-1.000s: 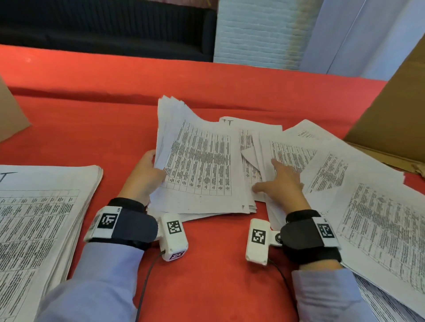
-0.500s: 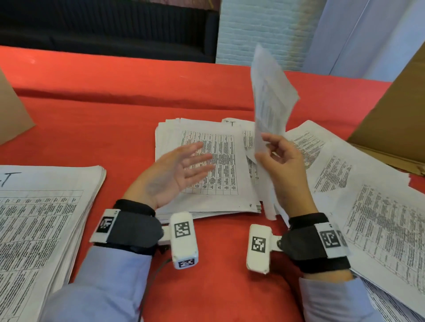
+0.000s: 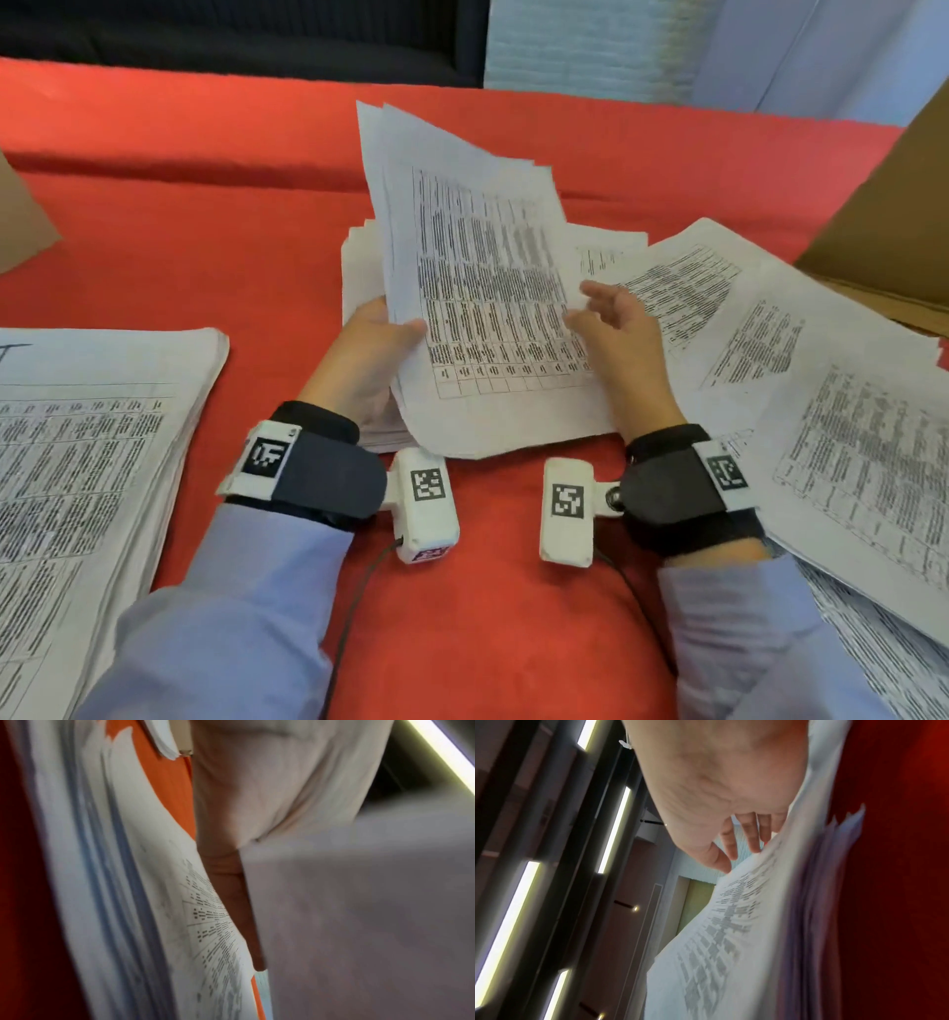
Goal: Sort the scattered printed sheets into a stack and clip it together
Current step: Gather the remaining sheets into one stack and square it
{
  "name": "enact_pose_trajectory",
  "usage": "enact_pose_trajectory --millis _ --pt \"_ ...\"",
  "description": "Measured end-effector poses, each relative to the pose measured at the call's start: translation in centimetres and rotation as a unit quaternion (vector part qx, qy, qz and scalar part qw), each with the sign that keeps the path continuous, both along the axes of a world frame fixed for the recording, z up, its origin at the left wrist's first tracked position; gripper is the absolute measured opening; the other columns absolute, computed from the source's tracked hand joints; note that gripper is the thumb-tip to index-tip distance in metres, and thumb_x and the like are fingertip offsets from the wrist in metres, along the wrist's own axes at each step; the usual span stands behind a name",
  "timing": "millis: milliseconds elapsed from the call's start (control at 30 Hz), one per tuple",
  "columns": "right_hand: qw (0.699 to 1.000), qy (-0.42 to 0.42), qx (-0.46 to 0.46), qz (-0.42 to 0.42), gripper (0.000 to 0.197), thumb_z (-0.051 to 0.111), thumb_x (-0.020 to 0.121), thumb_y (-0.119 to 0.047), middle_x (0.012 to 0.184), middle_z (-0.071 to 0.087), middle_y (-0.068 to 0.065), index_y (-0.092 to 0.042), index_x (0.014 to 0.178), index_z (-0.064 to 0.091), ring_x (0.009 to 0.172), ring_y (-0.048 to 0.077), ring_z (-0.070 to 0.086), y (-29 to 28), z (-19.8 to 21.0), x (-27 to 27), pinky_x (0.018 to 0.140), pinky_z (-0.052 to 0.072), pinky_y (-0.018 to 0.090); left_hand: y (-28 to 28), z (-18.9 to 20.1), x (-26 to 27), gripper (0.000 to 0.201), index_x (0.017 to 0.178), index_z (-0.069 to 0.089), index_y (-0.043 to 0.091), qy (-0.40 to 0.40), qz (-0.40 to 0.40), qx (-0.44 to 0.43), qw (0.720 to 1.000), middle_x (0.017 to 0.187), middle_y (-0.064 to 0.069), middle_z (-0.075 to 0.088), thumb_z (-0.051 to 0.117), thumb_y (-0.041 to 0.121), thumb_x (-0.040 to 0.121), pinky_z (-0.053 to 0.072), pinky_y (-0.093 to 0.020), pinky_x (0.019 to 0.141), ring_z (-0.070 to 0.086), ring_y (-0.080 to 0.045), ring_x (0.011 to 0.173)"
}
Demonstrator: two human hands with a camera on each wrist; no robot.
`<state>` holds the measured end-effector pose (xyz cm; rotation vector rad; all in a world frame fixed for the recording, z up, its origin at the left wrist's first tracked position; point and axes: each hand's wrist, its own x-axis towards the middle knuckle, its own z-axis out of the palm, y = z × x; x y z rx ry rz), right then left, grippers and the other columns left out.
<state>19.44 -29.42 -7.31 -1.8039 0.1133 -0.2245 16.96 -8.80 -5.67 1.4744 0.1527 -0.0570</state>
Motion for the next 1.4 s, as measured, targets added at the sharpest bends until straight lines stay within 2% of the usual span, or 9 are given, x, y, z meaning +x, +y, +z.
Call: enact_pose_trajectory --millis 133,367,467,567,667,733,900,1100,1400 --pt "0.999 0.032 0.024 -0.011 0.047 0.068 0.087 -0.023 0.121 0.061 -0.002 -0.014 0.131 0.055 0.112 0.012 0.058 -1.4 -0.1 0.0 0.090 0.044 0.024 0.4 0.1 -0.1 0.026 0.121 0.058 0.008 0.009 0.040 -0.015 0.999 0.108 -0.007 0.069 0.048 0.012 0.097 0.056 -0.037 0.082 0.068 -0.021 0.096" --pt "0.998 -0.025 0.037 -0.042 0.010 0.062 0.091 -0.022 0.094 0.074 0.010 -0.016 0.087 0.070 0.090 0.030 0.071 -1.7 -0.6 0.7 0.082 0.056 0.054 1.4 -0.6 0.7 0.022 0.087 0.062 0.017 0.049 0.040 0.023 0.998 0.084 -0.001 0.068 0.043 0.011 0.097 0.052 -0.016 0.054 0.068 -0.005 0.064" --pt "1.000 0.020 0.014 -0.010 0.032 0.058 0.092 -0.030 0.114 0.067 0.013 -0.015 0.120 0.061 0.104 0.030 0.065 -1.6 -1.0 0.9 0.093 0.052 0.051 1.7 -0.9 0.4 0.027 0.098 0.063 0.013 0.042 0.045 0.070 0.996 0.090 0.000 0.069 0.041 0.000 0.094 0.052 -0.015 0.053 0.067 -0.012 0.075" --pt "0.999 0.037 -0.009 0.032 0.043 0.061 0.092 -0.022 0.118 0.061 0.013 -0.022 0.134 0.052 0.108 0.026 0.061 -1.7 -1.2 0.8 0.095 0.051 0.044 2.1 -0.7 0.6 0.028 0.081 0.059 0.014 0.042 0.094 0.091 0.991 0.076 0.000 0.061 0.040 -0.004 0.090 0.044 -0.010 0.042 0.058 -0.014 0.065" --pt "0.999 0.012 -0.042 0.025 0.038 0.059 0.093 -0.023 0.099 0.062 -0.001 -0.020 0.131 0.056 0.091 0.011 0.059 -1.6 -0.8 0.5 0.079 0.049 0.025 2.5 -0.8 0.7 0.023 0.099 0.058 0.014 0.047 0.125 0.139 0.981 0.096 -0.004 0.060 0.047 0.001 0.084 0.050 -0.017 0.067 0.058 -0.017 0.080" --pt "0.996 -0.005 -0.084 -0.012 0.038 0.059 0.093 -0.022 0.116 0.063 -0.003 -0.018 0.131 0.057 0.109 0.012 0.057 -2.0 -0.6 0.5 0.096 0.046 0.029 2.9 -0.9 0.7 0.040 0.121 0.052 0.020 0.044 0.164 0.152 0.974 0.125 -0.001 0.050 0.053 0.010 0.083 0.041 -0.029 0.086 0.051 -0.018 0.109" --pt "0.968 0.084 -0.231 -0.058 0.059 0.069 0.083 -0.021 0.145 0.045 0.006 -0.016 0.138 0.049 0.137 0.026 0.037 -4.3 -1.1 1.1 0.114 0.030 0.044 3.6 -0.9 0.7 0.062 0.140 0.035 0.019 0.086 0.147 0.158 0.973 0.135 -0.003 0.044 0.063 0.023 0.085 0.031 -0.031 0.085 0.041 -0.016 0.109" --pt "0.931 0.160 -0.321 -0.072 0.080 0.072 0.077 -0.034 0.155 0.028 0.012 -0.025 0.147 0.035 0.145 0.037 0.014 -5.6 -2.2 2.2 0.118 0.012 0.050 2.4 -1.1 0.5 0.068 0.135 0.038 0.009 0.114 0.082 0.130 0.982 0.122 -0.007 0.060 0.074 0.011 0.077 0.050 -0.038 0.082 0.060 -0.027 0.105" --pt "0.956 0.105 -0.242 -0.128 0.041 0.066 0.082 -0.023 0.129 0.060 0.007 -0.019 0.122 0.063 0.115 0.032 0.056 -6.0 -1.8 1.1 0.106 0.037 0.052 2.6 -1.2 0.6 0.046 0.129 0.045 0.012 0.115 0.048 0.150 0.981 0.120 -0.009 0.060 0.061 0.003 0.087 0.045 -0.031 0.067 0.058 -0.025 0.100"
